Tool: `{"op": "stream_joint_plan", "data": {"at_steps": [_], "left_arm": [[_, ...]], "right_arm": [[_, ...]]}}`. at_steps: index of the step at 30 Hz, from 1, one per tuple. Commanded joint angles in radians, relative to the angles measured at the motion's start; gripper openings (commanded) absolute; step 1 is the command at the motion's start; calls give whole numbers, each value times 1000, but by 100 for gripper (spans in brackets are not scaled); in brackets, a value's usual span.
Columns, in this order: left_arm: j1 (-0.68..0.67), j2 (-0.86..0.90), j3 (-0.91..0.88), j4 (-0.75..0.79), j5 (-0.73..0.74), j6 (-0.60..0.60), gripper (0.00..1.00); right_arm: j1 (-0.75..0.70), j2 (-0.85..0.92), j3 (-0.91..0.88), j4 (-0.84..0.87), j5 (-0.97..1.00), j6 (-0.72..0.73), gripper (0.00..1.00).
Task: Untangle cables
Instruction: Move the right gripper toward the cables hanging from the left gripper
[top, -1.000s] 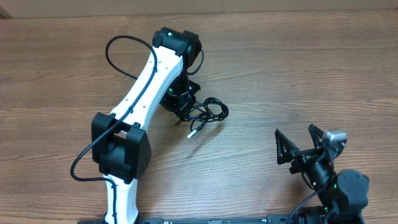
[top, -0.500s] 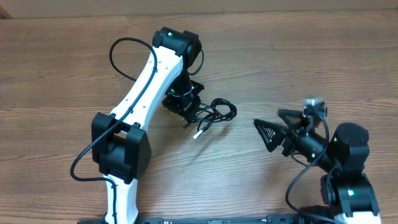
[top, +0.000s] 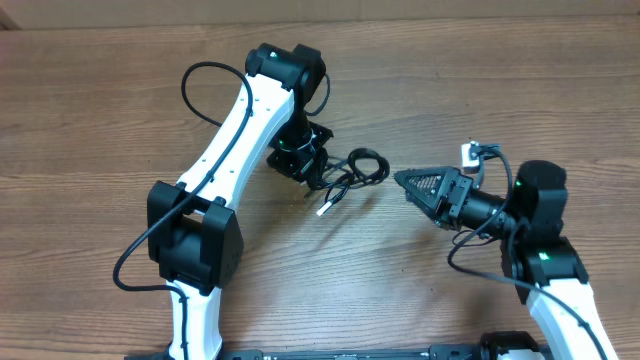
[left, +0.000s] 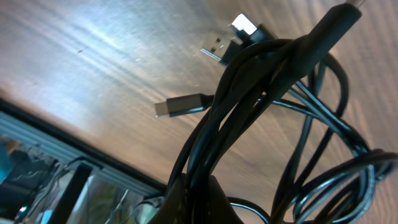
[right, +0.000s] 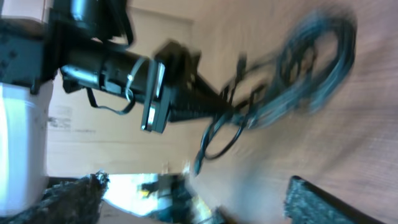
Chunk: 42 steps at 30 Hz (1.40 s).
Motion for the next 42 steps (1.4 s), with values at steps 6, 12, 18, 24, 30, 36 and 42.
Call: {"op": "stream_joint_plan", "data": {"at_steps": [6, 12, 18, 24, 30, 36, 42], "left_arm": [[-7, 2, 26, 86, -6, 20, 4], [-7, 2, 26, 110, 3, 20, 4], [-7, 2, 26, 107, 79, 20, 4], [-7, 2, 26, 108, 107, 20, 4], [-9, 2, 26, 135, 121, 20, 4], [-21, 2, 26, 190, 161, 21, 4], [-59, 2, 26, 266, 190, 68, 4]], "right_arm": [[10, 69, 24, 11, -175, 105, 71], [51, 69, 24, 47, -144, 114, 71], [76, 69, 24, 47, -47, 258, 68], [78, 69, 24, 76, 3, 398, 57], [78, 69, 24, 111, 21, 463, 55], [77, 69, 24, 110, 58, 483, 55], [78, 69, 24, 114, 93, 502, 55]]}}
